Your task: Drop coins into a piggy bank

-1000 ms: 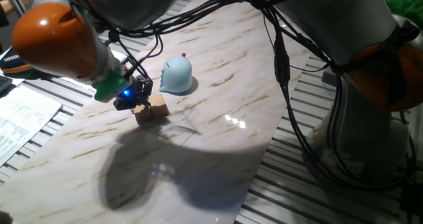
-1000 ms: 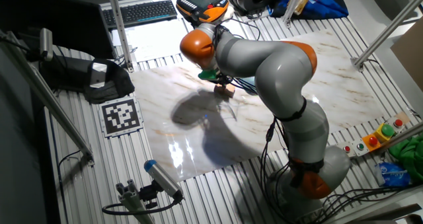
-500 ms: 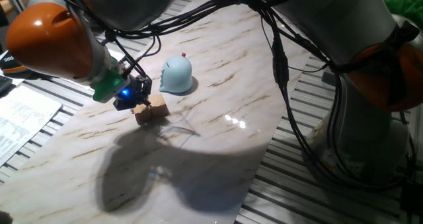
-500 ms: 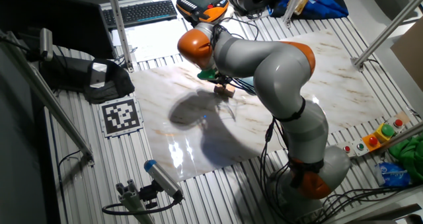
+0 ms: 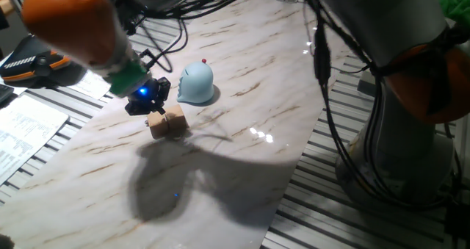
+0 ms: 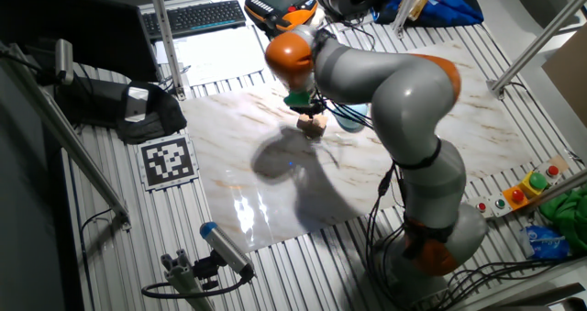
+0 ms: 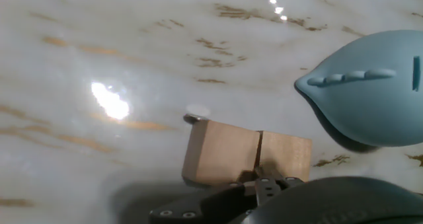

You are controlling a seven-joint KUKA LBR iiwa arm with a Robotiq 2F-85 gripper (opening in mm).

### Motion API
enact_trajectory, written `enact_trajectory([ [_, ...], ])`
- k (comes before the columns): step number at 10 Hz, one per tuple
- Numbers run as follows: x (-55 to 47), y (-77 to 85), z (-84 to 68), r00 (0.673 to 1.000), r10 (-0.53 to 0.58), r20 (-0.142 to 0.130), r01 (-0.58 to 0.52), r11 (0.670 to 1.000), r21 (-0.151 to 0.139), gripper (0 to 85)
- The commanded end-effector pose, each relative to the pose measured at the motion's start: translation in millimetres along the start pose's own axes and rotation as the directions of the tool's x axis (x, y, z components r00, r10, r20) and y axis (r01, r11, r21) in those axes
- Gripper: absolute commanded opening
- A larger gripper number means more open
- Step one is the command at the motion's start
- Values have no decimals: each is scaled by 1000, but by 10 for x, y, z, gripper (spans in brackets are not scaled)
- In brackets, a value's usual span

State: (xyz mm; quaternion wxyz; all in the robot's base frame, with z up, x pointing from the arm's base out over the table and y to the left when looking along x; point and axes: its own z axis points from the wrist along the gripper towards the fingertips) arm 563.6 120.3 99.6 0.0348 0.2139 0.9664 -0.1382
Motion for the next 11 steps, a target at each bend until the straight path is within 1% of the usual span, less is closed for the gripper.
enact_trajectory([
  [1,5,12,-18,994,-103,30,105,991,-79,0],
  [2,9,34,-42,981,-183,60,188,977,-101,0],
  [3,16,74,-78,969,-235,79,243,963,-117,0],
  [4,26,114,-130,957,-275,89,285,950,-131,0],
  [5,36,138,-160,942,-321,100,332,933,-136,0],
  [6,39,163,-179,919,-376,119,390,910,-142,0],
  [7,35,189,-185,897,-416,150,437,885,-161,0],
  [8,21,213,-175,868,-455,201,488,856,-171,0],
  [9,9,237,-165,851,-471,232,514,836,-191,0],
  [10,7,270,-171,841,-481,248,530,822,-206,0],
  [11,14,291,-191,833,-493,252,544,813,-209,0],
])
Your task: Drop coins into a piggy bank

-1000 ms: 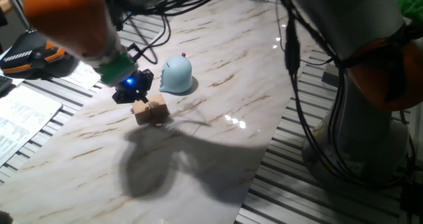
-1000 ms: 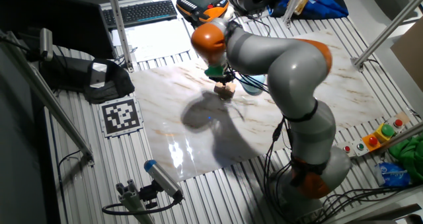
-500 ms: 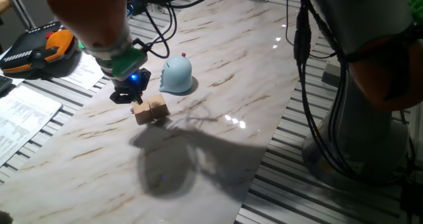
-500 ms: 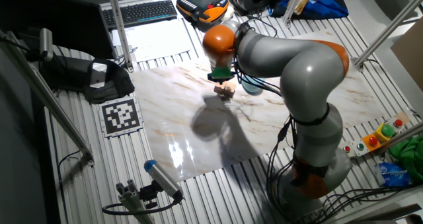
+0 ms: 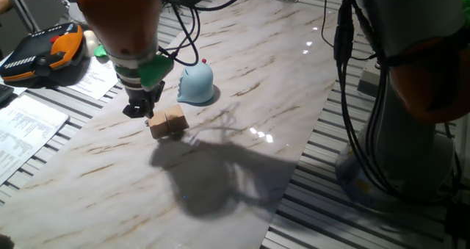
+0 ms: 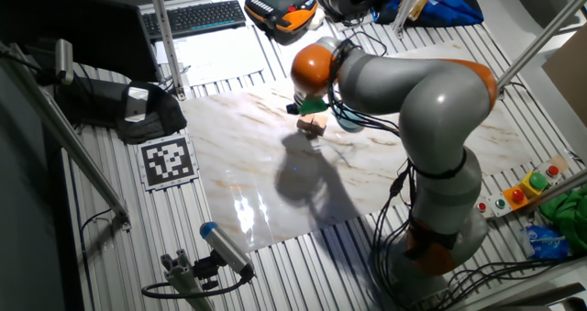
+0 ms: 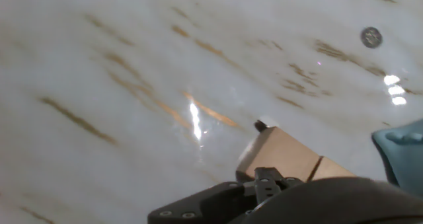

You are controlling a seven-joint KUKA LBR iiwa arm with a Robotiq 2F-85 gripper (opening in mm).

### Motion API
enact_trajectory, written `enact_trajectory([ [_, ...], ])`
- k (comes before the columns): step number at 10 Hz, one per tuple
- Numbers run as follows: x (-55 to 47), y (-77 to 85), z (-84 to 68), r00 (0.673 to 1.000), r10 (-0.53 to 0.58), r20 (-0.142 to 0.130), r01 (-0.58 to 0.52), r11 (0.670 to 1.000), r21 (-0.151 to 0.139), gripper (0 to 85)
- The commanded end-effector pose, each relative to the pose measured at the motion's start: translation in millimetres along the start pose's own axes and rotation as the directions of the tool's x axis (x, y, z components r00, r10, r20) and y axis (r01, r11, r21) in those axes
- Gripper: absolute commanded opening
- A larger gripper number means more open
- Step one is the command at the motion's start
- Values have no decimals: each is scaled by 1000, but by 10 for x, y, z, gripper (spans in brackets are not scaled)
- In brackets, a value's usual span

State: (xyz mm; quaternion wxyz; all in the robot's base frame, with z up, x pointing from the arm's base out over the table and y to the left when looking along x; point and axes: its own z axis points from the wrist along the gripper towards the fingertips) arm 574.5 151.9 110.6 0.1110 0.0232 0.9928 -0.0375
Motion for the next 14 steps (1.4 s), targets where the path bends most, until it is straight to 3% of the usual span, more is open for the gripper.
enact_trajectory([
  [1,-2,17,-6,977,-211,21,212,975,-63,0],
  [3,0,49,-13,965,-262,9,263,964,-51,0],
  [6,-2,58,-17,953,-293,-74,287,954,-83,0],
  [7,-1,56,-24,950,-300,-88,292,952,-89,0],
  [11,27,60,-102,957,-273,-94,262,959,-112,0],
  [13,16,79,-57,960,-272,-69,265,960,-86,0],
  [14,5,70,-35,961,-271,-55,265,960,-92,0],
])
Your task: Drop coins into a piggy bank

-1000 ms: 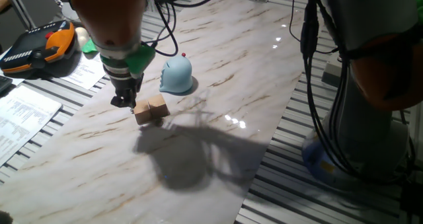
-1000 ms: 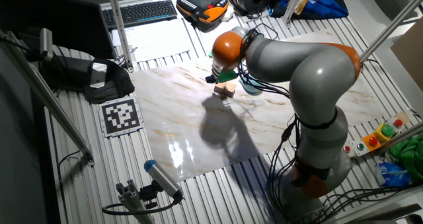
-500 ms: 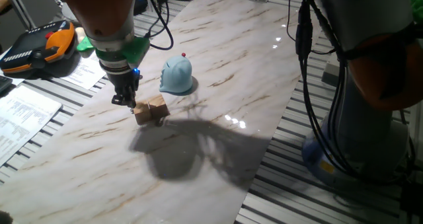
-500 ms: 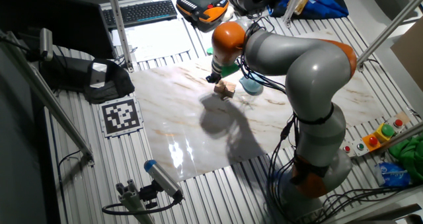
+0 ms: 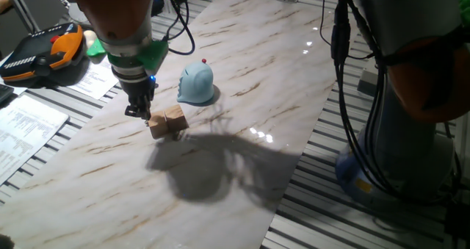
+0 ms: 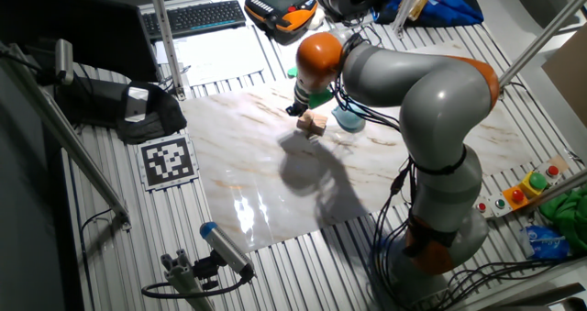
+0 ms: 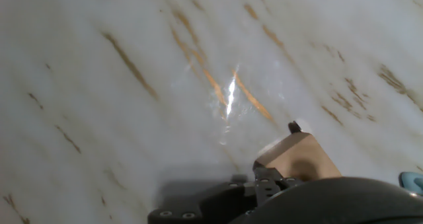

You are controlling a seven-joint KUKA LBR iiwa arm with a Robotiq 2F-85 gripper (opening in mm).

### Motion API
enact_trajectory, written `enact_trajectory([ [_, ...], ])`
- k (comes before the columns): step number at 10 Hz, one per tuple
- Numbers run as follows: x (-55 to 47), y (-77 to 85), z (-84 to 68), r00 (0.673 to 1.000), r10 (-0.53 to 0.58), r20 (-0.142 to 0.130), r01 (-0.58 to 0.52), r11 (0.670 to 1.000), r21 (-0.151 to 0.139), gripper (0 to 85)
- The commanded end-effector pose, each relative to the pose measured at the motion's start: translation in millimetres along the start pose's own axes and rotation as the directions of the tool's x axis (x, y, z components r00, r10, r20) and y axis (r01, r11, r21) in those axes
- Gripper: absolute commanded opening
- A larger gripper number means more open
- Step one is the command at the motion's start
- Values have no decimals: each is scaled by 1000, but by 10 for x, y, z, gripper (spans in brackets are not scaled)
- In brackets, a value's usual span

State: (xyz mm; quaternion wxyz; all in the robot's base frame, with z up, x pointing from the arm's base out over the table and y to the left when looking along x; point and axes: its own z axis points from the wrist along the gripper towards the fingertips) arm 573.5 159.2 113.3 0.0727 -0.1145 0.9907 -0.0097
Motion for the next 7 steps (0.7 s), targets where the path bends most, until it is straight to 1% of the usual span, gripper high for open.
enact_trajectory([
  [1,1,10,-2,1000,-5,-1,5,1000,0,0],
  [2,1,10,-2,1000,-8,0,8,1000,-1,0],
  [3,1,10,-2,1000,-13,-6,14,1000,24,0],
  [5,1,10,-2,1000,-8,-8,8,1000,30,0],
  [6,1,10,-2,1000,15,3,-15,1000,-2,0],
  [7,1,10,-2,999,36,12,-36,999,-27,0],
])
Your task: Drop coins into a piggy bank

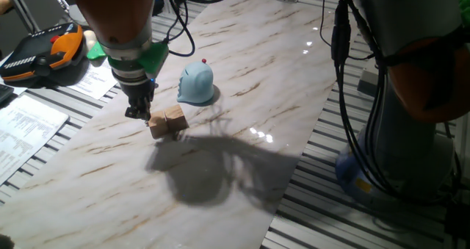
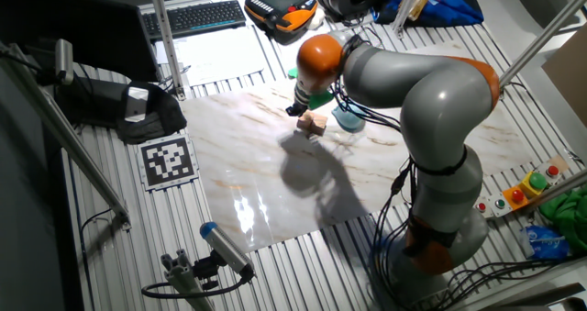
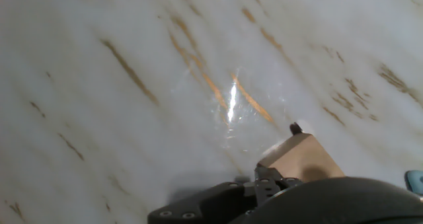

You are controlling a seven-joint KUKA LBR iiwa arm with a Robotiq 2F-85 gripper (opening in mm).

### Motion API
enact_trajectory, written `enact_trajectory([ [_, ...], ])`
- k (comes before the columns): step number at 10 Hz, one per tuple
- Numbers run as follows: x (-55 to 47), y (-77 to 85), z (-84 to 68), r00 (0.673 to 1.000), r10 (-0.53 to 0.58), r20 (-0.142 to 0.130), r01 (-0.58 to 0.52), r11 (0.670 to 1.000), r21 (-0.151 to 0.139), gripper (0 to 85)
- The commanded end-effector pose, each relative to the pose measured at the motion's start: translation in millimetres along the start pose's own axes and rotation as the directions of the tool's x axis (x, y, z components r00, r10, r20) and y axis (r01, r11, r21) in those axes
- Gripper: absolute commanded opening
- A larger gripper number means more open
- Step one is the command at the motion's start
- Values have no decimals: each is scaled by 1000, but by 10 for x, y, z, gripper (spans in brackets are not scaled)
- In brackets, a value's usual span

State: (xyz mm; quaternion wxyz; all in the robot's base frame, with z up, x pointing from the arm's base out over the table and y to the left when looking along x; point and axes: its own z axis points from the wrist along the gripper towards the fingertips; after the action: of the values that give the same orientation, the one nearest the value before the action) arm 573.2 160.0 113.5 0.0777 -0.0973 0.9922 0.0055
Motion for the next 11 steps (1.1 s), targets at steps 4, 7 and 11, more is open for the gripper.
enact_trajectory([
  [4,0,2,0,1000,-18,-13,18,1000,-11,0],
  [7,-241,39,-97,997,-58,-41,57,998,-12,0],
  [11,-399,12,-6,991,-131,-36,132,991,16,0],
])
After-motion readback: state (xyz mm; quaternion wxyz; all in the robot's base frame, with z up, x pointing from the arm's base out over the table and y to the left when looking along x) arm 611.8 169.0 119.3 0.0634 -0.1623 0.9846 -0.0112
